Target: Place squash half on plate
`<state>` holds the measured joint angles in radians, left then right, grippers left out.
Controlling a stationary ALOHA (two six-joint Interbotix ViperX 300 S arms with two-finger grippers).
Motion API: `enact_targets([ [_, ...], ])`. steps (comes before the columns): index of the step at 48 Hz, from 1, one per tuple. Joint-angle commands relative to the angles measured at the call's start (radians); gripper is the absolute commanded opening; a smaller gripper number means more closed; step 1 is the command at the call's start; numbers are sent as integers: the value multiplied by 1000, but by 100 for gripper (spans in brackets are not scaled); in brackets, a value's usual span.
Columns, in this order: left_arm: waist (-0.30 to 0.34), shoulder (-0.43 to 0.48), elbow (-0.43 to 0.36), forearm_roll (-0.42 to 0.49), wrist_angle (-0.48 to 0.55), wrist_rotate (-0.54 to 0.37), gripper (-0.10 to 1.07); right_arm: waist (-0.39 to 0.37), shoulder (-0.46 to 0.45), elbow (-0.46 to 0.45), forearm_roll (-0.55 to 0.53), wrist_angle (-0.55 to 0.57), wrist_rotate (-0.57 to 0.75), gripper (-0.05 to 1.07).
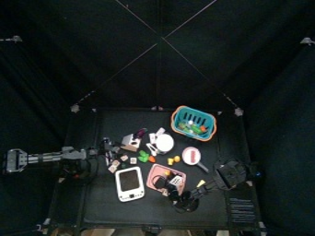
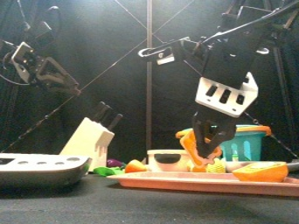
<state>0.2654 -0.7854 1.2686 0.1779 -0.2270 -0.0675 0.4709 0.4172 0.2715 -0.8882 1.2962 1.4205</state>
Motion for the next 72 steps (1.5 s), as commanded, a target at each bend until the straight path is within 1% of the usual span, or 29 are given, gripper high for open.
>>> enact_targets([
  [1, 0, 2, -11, -2, -5, 0, 87, -2, -12, -21, -2, 3, 0, 59],
  [9, 0, 2, -11, -2, -6, 2, 87, -5, 9, -21, -3, 6, -3, 59],
  [26, 0, 2, -9, -2, -6, 2, 87, 0, 17, -18, -2, 9, -2, 61],
  [31, 0, 3, -9, -2, -5, 0, 87, 2, 17, -20, -2, 3, -2, 66],
  [40, 0, 2, -8, -2, -5, 2, 87, 2, 17, -20, 0, -15, -2, 80],
  [46, 0, 2, -8, -2, -5, 2, 87, 0, 17, -17, -2, -41, -3, 85],
  [59, 2, 2, -9, -2, -5, 2, 87, 2, 18, -18, -5, -54, -2, 86],
  [72, 2, 2, -9, -2, 6, 2, 87, 20, 18, -49, -31, -86, -2, 86],
])
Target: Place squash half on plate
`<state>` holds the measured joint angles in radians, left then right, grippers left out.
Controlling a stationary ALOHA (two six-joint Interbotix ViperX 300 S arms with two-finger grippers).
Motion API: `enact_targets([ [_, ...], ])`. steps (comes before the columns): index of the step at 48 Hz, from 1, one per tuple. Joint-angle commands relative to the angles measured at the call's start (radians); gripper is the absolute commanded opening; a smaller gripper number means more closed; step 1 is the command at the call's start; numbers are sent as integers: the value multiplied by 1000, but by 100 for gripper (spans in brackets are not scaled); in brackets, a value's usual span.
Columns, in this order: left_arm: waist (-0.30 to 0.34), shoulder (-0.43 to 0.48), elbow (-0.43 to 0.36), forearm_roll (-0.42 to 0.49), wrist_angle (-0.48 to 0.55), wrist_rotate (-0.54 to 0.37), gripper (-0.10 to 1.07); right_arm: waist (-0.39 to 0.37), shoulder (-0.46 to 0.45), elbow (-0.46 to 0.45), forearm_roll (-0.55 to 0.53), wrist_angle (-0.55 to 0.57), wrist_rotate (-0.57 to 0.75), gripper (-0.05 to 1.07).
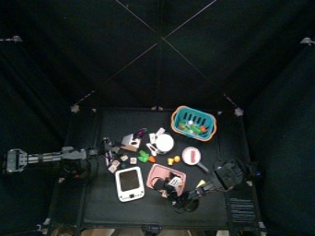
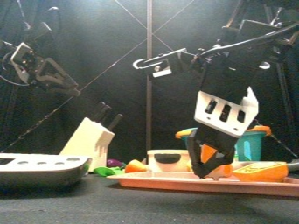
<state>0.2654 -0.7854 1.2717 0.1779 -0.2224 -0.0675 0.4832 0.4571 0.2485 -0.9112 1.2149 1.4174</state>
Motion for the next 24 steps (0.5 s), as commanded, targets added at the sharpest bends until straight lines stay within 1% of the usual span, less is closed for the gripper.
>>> enact_targets([
  [1, 2, 3, -12, -2, 3, 0, 87, 9, -21, -29, -9, -5, 3, 86],
  [19, 2, 2, -12, -2, 14, 2, 87, 14, -29, -66, -9, -43, 3, 86],
  [24, 2, 2, -12, -2, 12, 2, 87, 12, -35, -75, -25, -41, 5, 86],
])
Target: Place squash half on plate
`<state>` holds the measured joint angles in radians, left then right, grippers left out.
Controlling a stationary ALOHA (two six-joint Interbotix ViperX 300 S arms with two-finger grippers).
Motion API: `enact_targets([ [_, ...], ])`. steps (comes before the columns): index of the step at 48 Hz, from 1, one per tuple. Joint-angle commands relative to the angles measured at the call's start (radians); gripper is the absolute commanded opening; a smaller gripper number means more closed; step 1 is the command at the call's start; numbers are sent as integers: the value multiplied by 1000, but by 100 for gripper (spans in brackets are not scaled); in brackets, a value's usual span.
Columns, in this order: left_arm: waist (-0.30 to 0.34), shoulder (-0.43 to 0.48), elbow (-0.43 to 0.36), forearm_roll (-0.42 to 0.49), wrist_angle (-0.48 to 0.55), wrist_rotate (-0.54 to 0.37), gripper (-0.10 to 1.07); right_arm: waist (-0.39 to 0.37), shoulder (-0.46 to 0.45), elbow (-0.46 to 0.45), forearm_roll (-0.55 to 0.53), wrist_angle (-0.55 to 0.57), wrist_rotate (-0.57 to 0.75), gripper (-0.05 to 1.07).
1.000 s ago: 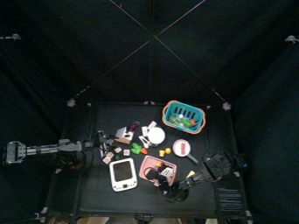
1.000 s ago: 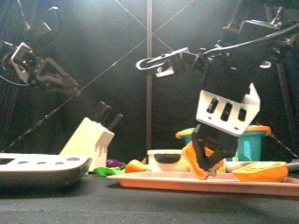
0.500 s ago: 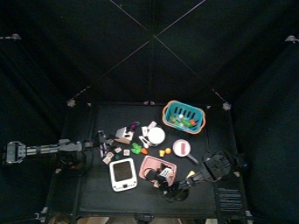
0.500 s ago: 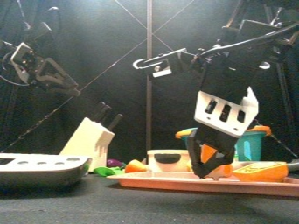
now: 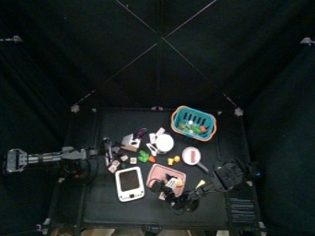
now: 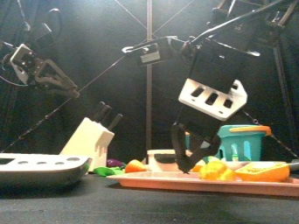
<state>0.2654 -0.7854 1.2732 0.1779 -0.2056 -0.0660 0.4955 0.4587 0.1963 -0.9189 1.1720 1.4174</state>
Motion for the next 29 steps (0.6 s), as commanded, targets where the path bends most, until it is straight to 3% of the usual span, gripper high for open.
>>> enact_targets([
  [1, 2, 3, -14, -2, -5, 0, 87, -3, -40, -23, -20, 2, 5, 86],
  [29, 2, 2, -14, -2, 2, -2, 87, -46, -135, 8, -43, -5, 21, 86],
])
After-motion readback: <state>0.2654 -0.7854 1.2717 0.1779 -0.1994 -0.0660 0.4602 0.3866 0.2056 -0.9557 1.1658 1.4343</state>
